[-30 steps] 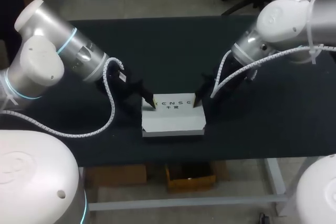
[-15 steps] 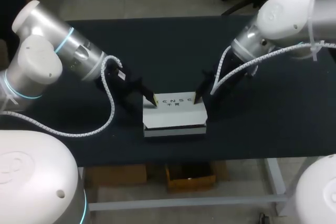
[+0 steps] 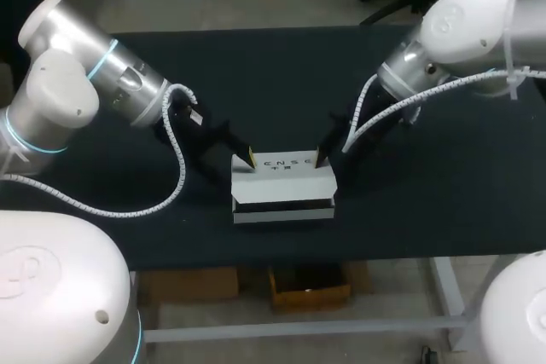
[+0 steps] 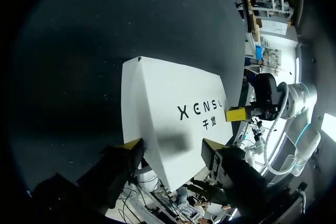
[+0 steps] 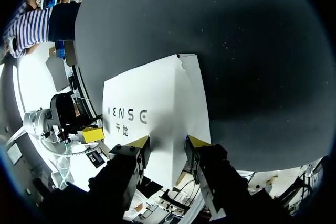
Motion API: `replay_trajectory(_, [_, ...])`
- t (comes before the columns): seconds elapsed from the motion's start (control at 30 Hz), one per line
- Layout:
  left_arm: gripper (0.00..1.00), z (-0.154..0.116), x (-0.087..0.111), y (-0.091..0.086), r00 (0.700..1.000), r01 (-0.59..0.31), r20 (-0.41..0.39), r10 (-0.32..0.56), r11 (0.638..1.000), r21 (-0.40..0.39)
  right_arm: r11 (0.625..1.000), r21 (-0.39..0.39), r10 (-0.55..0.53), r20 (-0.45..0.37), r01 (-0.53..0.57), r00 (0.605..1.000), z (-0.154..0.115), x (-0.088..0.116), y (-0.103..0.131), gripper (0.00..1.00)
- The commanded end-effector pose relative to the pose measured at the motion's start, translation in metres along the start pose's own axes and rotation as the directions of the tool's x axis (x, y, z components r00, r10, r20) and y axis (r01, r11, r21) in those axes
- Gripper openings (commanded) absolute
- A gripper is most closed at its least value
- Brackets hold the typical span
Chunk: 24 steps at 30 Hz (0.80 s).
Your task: Assemble the packaging by folding the flat box into shape, placing the metal phone stand inside, and closing the box properly
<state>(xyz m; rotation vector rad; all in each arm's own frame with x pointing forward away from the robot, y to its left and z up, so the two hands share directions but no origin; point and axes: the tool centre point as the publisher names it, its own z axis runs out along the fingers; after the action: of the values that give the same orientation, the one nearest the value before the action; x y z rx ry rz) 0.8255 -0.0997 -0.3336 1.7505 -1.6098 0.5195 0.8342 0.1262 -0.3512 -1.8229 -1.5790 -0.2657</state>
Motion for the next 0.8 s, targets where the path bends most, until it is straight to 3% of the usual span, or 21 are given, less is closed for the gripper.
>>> replay_trajectory(0.03, [0.71,0.0012,0.0018,-0.0048,1.000,0.003,-0.006,-0.003,1.000,-0.013,1.000,0.006,-0.002,-0.001,0.002,1.000,-0.0017,0.0032,-0.0002,0.42])
replay_trajectory(0.57, [0.71,-0.0003,0.0067,-0.0055,1.000,0.010,-0.009,-0.011,0.999,-0.042,1.000,0.001,-0.001,0.005,0.001,1.000,-0.0028,0.0058,0.0007,0.42])
replay_trajectory(0.8, [0.66,-0.0041,0.0106,-0.0020,1.000,0.007,-0.004,-0.007,0.999,-0.035,1.000,-0.004,-0.002,-0.001,0.002,1.000,-0.0037,0.0046,-0.0002,0.42])
